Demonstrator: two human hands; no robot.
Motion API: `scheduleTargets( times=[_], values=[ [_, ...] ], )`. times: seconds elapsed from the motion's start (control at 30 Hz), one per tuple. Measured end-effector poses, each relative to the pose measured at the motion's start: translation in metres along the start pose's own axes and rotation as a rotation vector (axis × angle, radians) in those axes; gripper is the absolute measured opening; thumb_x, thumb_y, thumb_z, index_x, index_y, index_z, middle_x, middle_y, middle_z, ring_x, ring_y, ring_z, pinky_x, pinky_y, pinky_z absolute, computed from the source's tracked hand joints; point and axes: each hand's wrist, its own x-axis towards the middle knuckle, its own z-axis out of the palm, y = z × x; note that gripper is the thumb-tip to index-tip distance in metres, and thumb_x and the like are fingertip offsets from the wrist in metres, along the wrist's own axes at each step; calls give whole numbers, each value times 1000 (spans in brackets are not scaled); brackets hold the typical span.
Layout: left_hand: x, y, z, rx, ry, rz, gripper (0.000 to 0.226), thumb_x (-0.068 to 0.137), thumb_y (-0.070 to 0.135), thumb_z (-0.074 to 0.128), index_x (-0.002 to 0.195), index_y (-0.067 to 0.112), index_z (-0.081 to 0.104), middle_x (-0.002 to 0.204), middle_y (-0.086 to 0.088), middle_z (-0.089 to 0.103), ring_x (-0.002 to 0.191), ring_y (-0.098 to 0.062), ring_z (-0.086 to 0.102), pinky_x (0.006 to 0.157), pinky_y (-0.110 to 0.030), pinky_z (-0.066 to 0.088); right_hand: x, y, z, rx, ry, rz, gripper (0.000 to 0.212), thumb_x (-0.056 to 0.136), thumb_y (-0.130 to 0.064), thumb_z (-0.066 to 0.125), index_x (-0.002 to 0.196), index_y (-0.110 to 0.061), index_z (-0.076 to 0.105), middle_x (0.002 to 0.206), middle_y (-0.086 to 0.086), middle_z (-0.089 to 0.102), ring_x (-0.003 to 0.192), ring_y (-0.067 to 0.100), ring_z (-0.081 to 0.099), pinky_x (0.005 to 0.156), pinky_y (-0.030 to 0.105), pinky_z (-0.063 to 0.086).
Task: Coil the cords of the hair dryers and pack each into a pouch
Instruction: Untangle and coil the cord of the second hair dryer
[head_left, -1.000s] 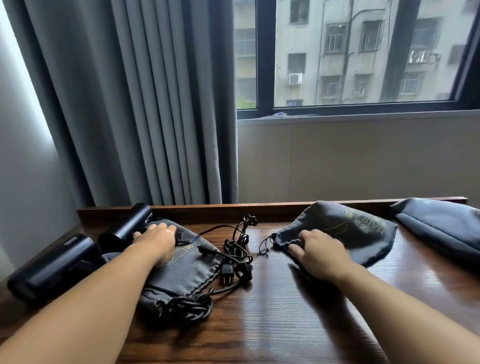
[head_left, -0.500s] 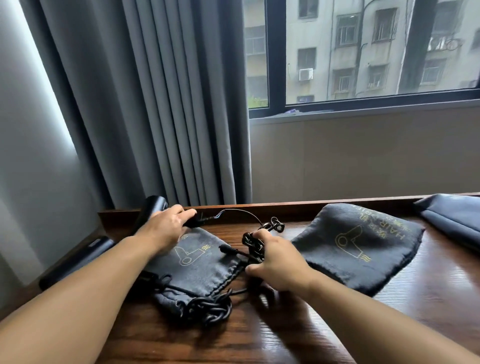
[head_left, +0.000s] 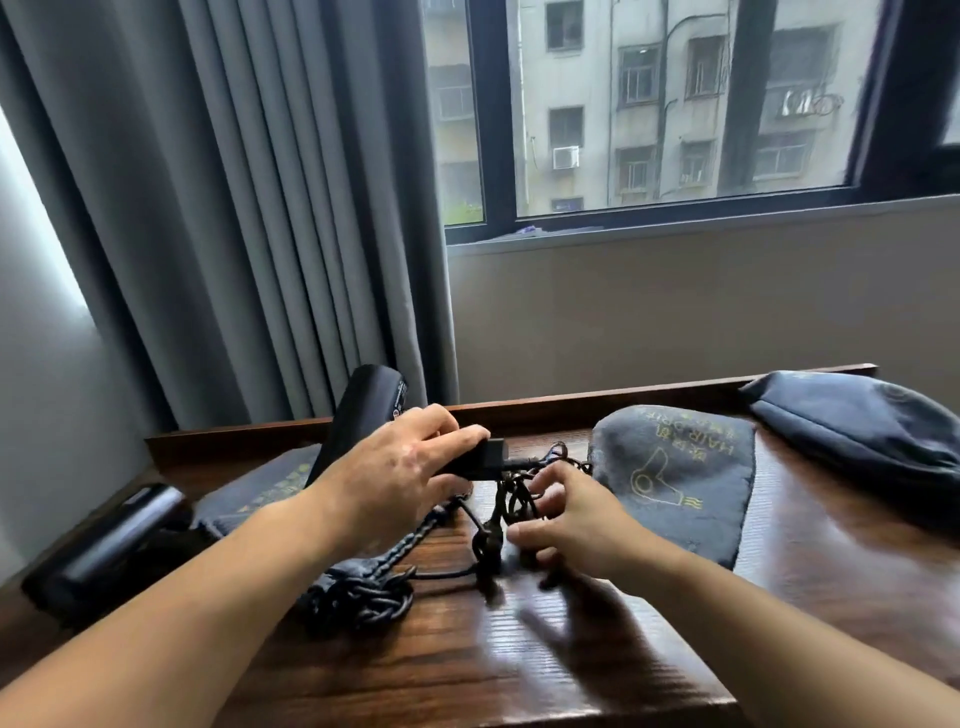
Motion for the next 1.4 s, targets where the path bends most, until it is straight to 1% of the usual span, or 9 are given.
scheduleTargets(
  times=[0.2,0.27,0.37,0.5,0.63,0.77,0.97,1.23,1.4],
  values=[
    [11,9,0,-86,41,-62,49,98,33,62,146,26,52,124,10,50,105,-7,51,93,-7,34,-27,-11,-47,-147,262,-127,54,57,-38,94,89,-30,51,93,-1,67,69,19,67,71,47,59],
    [14,8,-3,-73,55,-82,49,98,34,62,146,30,51,122,13,50,104,-7,52,94,-15,41,-35,-23,-65,-150,284,-176,61,50,-49,93,92,-34,50,95,-3,67,75,20,68,75,45,57],
    [12,3,-4,-66,38,-91,49,97,35,62,144,31,53,121,16,49,102,-5,52,90,-6,38,-45,-38,-93,-118,265,-236,72,44,-59,92,99,-41,48,97,-4,63,77,12,59,76,36,55],
    [7,-5,9,-82,-55,-121,48,95,35,65,142,33,55,118,19,47,106,-2,51,93,-4,35,-55,-48,-121,-77,133,-298,56,69,-14,92,108,-24,53,75,-14,65,66,3,54,63,19,48],
    [3,-23,32,-40,-244,-174,51,96,37,66,145,34,52,123,13,48,111,-4,48,103,-16,36,-48,-38,-133,-70,48,-269,47,79,21,65,108,-15,60,74,-6,69,64,18,53,60,32,47],
    [-6,-42,50,-3,-410,-243,54,99,37,63,150,36,45,127,12,47,114,-4,46,103,-17,33,-36,-25,-128,-121,-5,-278,49,74,14,58,103,-25,71,97,9,74,80,39,64,64,38,57],
    [-18,-69,63,44,-508,-288,55,99,43,60,150,43,41,126,19,45,119,-7,50,108,-29,39,-19,-23,-111,-176,-50,-295,58,77,20,51,101,-28,74,93,7,75,71,28,63,58,39,56],
    [5,-51,52,158,-623,-337,51,97,33,61,145,38,45,132,8,49,127,-17,50,109,-30,40,7,-23,-96,-86,-39,-242,56,78,19,53,105,-24,76,91,0,76,75,23,66,76,47,62],
    [58,6,44,-249,126,-257,48,83,33,66,130,25,60,123,8,58,113,-6,53,104,-22,44,24,-34,-81,-136,-35,-298,52,77,14,56,103,-25,77,88,10,76,67,19,64,70,48,61]
  ],
)
